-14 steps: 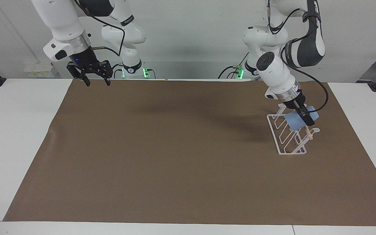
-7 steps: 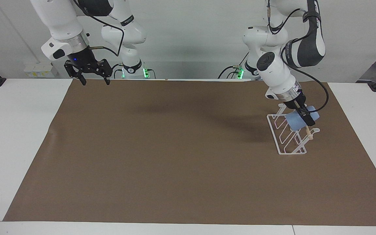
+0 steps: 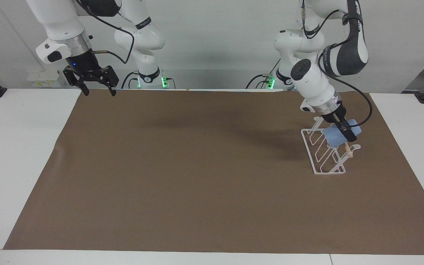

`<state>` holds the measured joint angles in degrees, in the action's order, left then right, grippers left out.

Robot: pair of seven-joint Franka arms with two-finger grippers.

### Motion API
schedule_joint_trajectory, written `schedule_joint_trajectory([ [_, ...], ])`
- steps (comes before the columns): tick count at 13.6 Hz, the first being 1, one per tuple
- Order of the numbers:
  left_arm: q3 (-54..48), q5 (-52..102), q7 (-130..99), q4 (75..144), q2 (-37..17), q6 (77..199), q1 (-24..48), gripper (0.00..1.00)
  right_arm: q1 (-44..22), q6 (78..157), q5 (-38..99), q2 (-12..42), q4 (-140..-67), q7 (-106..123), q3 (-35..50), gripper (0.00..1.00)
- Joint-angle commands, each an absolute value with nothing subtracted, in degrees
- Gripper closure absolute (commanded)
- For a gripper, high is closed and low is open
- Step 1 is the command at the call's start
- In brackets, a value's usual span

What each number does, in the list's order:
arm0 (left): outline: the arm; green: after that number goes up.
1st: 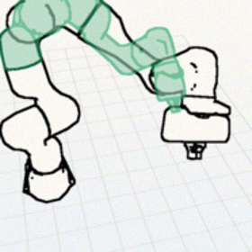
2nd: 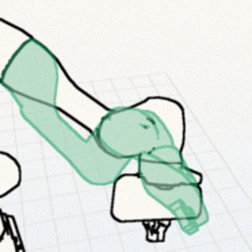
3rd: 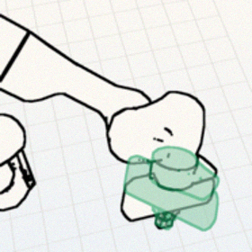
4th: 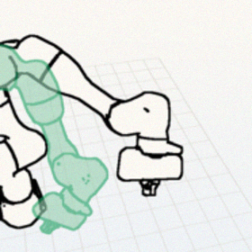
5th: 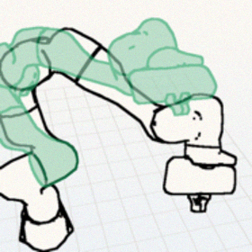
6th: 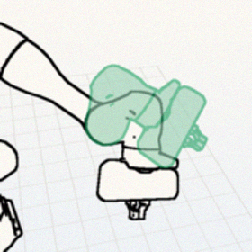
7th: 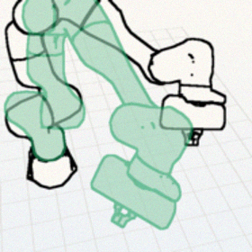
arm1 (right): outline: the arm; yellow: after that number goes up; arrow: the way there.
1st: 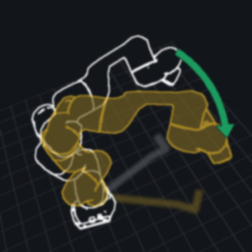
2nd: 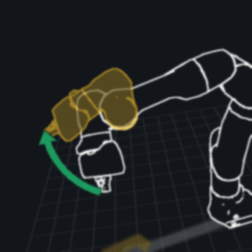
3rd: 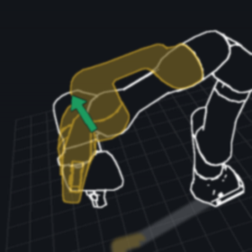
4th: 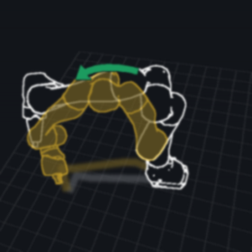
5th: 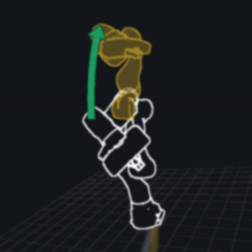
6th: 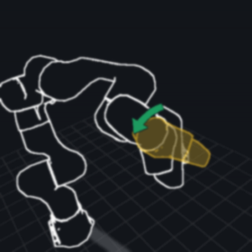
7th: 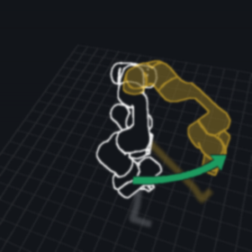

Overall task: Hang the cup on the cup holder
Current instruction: 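Lower the cup onto a rack peg with the left gripper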

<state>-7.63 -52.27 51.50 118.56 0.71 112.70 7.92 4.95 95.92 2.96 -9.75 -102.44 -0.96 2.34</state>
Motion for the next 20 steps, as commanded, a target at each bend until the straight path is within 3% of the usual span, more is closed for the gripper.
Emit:
schedule_joint_trajectory([
  [1, -7.9, -53.5, 51.0, 119.5, 1.8, 112.6, 7.4, 1.0, 5.7, 96.9, 2.1, -10.7, -103.4, 0.2, 2.9, 0.0],
  [3, -7.9, -53.5, 51.0, 119.5, 1.8, 112.6, 7.5, 0.94, 5.7, 96.9, 2.1, -10.7, -103.4, 0.2, 2.9, 0.0],
  [4, -7.9, -53.5, 51.0, 119.5, 1.8, 112.6, 7.4, 0.38, 5.7, 96.9, 2.1, -10.7, -103.4, 0.2, 2.9, 0.0],
  [5, -7.9, -53.5, 51.1, 119.5, 1.8, 112.6, 7.4, 0.0, 5.7, 96.9, 2.1, -10.7, -103.4, 0.2, 2.9, 0.0],
  [15, -8.1, -52.6, 51.0, 118.0, 2.1, 109.8, 7.6, 0.0, 5.7, 96.9, 2.2, -10.7, -103.4, 0.2, 2.9, 0.0],
  [20, -7.8, -38.0, 48.5, 112.2, 2.6, 103.0, 7.5, 0.0, 5.7, 96.9, 2.2, -10.8, -103.4, 0.2, 2.9, 0.0],
])
